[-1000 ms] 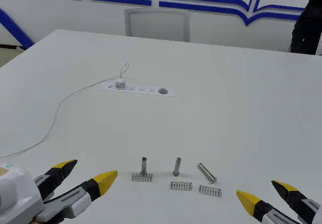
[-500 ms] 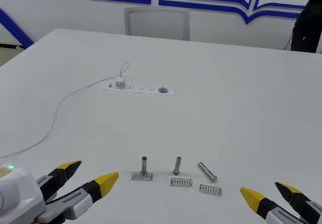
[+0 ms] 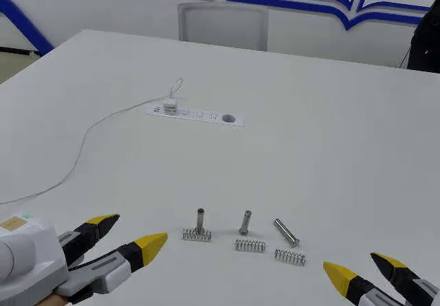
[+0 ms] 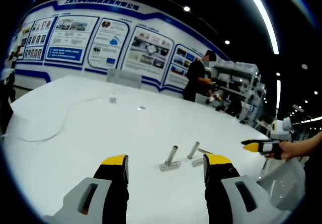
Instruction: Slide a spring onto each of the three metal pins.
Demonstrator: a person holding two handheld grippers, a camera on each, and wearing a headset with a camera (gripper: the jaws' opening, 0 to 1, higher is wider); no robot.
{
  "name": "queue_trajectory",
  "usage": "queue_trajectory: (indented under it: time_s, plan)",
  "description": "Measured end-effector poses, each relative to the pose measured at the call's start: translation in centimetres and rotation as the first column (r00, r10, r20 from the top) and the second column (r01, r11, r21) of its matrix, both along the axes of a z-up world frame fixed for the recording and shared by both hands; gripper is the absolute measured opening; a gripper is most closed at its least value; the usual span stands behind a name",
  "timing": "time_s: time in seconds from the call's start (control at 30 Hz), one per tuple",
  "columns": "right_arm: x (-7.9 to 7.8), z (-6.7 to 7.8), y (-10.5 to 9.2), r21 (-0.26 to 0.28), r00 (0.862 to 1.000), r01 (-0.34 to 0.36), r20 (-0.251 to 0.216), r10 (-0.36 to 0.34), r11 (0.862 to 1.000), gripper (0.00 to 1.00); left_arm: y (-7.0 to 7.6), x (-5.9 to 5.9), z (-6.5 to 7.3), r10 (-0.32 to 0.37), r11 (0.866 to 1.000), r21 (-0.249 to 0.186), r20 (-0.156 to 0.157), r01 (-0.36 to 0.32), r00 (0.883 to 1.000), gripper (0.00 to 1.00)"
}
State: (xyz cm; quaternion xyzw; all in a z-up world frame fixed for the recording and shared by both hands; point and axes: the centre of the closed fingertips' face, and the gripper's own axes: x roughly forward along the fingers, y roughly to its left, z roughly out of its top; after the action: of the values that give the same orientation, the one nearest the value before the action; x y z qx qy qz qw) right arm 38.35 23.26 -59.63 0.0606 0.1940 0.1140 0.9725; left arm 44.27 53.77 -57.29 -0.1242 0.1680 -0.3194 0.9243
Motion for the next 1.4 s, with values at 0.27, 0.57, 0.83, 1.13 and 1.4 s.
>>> queue_trajectory:
  time_s: [0.27, 0.57, 0.83, 1.13, 1.4]
  plan:
    - [-0.1, -0.3, 0.3, -0.013, 1.000, -0.015, -0.018, 0.015, 1.000, 0.57, 0.8, 0.4, -0.6, 0.033, 0.999, -0.009, -0.024, -0.034, 0.999, 0.59]
    - [0.0, -0.8, -0.2, -0.022, 0.999, -0.010, -0.033, 0.009, 1.000, 0.56, -0.2, -0.1, -0.8, -0.011, 1.000, 0.004, -0.026, 0.011, 1.000, 0.58]
    - [0.2, -1.1, -0.1, -0.018, 0.999, -0.021, -0.048, 0.020, 1.000, 0.56, -0.9, -0.4, -1.0, -0.037, 0.999, 0.019, -0.025, 0.037, 0.999, 0.64]
    - [1.6, -0.9, -0.1, -0.025, 0.997, -0.051, -0.053, 0.049, 0.998, 0.56, -0.9, -0.4, -1.0, -0.043, 0.998, 0.035, -0.013, 0.044, 0.999, 0.69]
    - [4.3, 0.1, 0.3, -0.062, 0.993, -0.113, -0.041, 0.111, 0.992, 0.56, -0.9, -0.4, -1.1, -0.044, 0.998, 0.054, -0.007, 0.045, 0.999, 0.71]
